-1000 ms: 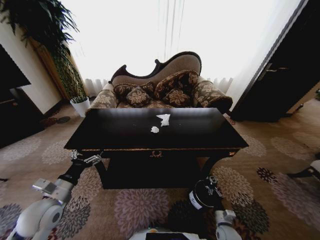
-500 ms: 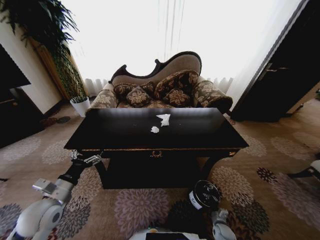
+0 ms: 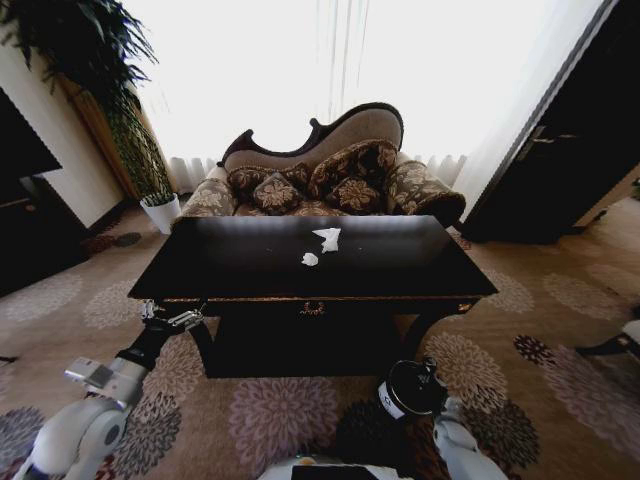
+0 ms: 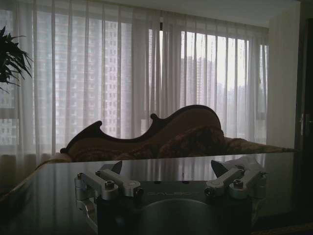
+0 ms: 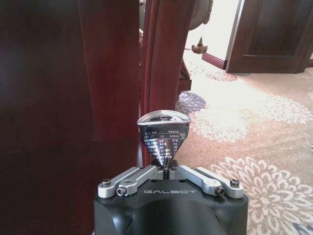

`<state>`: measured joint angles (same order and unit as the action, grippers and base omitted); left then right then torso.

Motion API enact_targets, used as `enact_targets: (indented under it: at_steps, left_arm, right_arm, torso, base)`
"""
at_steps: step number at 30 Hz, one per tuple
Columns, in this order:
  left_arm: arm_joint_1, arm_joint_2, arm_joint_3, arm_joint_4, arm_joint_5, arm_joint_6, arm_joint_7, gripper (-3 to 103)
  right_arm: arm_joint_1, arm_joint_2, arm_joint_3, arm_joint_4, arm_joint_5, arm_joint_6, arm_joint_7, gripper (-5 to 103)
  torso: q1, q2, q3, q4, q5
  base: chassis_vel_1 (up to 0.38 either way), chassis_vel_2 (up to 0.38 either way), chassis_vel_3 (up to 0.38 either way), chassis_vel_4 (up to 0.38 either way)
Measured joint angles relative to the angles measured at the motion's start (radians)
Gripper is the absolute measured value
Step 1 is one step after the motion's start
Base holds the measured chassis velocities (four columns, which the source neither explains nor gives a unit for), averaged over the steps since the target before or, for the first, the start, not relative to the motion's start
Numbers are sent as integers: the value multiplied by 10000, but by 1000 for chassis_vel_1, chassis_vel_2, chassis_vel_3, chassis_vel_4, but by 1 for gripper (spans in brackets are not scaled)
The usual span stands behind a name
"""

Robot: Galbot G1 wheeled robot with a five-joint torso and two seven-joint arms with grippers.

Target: Move to the front of the table and place the trash on the table into the trash bin.

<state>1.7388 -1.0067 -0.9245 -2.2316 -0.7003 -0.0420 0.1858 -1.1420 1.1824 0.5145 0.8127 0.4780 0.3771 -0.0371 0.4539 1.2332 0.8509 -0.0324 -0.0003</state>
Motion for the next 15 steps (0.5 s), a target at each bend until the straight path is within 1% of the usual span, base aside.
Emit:
enact_targets:
  at_steps: [2,3,5,8,9,10,11,12,13,14,15]
  left_arm:
    - [0,0,0,0,0,0,0,100]
    - [0,0,0,0,0,0,0,100]
    - [0,0,0,0,0,0,0,100]
    - [0,0,0,0,0,0,0,100]
    - [0,0,0,0,0,0,0,100]
    - [0,0,0,-1,0,0,0,100]
    - [0,0,0,0,0,0,0,100]
    - [0,0,0,0,0,0,0,100]
    - [0,0,0,0,0,1,0,100]
    - [0,0,0,0,0,0,0,100]
    - [0,0,0,0,0,0,0,100]
  right_arm:
    - [-60,-18,14,10,2,-11,-43,0]
    - [-100,-12,21,28,-12,-11,-72,5]
    - [-136,6,29,50,-44,-11,-86,5]
    - [-205,119,52,129,-165,-13,-122,21]
    - [-205,119,52,129,-165,-13,-122,21]
    - [-215,151,53,162,-177,-17,-135,27]
    - [-215,170,53,175,-183,-21,-140,27]
    - [-215,208,54,220,-194,-32,-141,37]
    - [-213,226,55,247,-195,-47,-141,37]
    - [-212,244,55,280,-195,-62,-140,43]
    - [-212,244,55,280,-195,-62,-140,43]
  torso:
    - [0,0,0,0,0]
    - [0,0,0,0,0]
    - [0,0,0,-1,0]
    - [0,0,0,-1,0]
    - [0,0,0,-1,0]
    - [0,0,0,0,0]
    - [0,0,0,0,1]
    - [0,0,0,-1,0]
    - [0,0,0,-1,0]
    - [0,0,0,-1,0]
    - [0,0,0,-1,0]
  base:
    - [0,0,0,0]
    - [0,0,0,0]
    - [0,0,0,0]
    - [0,0,0,0]
    - [0,0,0,0]
    - [0,0,0,0]
    - [0,0,0,0]
    - [0,0,0,0]
    - [0,0,0,0]
    - [0,0,0,0]
    - [0,0,0,0]
